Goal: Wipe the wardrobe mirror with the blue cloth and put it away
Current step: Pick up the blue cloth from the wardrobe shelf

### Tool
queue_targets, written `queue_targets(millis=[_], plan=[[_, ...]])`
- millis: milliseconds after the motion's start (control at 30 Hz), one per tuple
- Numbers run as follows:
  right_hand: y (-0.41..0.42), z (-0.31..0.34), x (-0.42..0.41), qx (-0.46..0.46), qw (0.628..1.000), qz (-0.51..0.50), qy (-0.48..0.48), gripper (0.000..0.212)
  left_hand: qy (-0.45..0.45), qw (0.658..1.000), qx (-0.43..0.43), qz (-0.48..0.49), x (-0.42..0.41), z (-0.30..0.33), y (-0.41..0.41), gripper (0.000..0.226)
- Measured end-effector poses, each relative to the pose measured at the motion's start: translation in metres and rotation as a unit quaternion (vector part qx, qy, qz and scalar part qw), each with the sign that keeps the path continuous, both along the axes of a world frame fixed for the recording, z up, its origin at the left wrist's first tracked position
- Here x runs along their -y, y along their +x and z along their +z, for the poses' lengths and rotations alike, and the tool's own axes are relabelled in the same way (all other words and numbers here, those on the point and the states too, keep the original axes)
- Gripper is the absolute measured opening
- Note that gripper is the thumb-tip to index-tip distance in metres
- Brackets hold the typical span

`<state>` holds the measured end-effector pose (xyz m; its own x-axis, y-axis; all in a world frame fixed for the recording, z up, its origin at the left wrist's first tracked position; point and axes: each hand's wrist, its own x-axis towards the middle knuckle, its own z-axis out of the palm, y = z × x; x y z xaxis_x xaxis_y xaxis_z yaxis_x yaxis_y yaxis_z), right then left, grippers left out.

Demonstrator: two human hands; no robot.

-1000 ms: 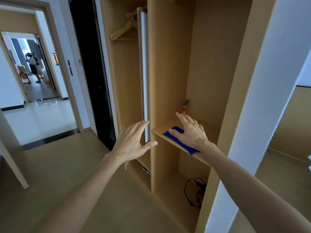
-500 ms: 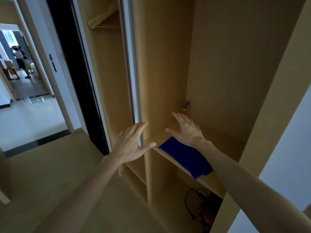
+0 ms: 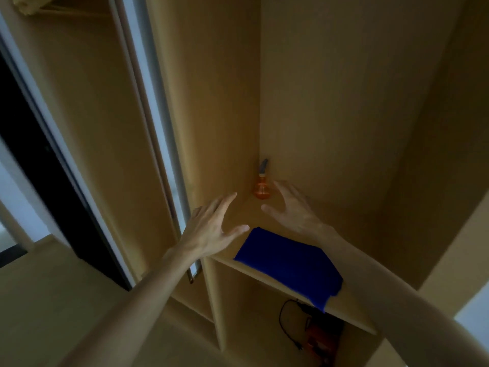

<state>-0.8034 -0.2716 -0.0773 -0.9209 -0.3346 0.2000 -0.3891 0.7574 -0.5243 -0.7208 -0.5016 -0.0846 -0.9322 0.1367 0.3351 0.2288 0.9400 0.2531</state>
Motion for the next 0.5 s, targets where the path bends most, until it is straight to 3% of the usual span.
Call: queue_targets(millis=[500], plan=[[-0.011, -0.035, -0.041, 0.053, 0.98, -0.19, 0.001, 0.078, 0.069, 0.975, 0.089, -0.192, -0.032, -0.033, -0.11, 0.088]])
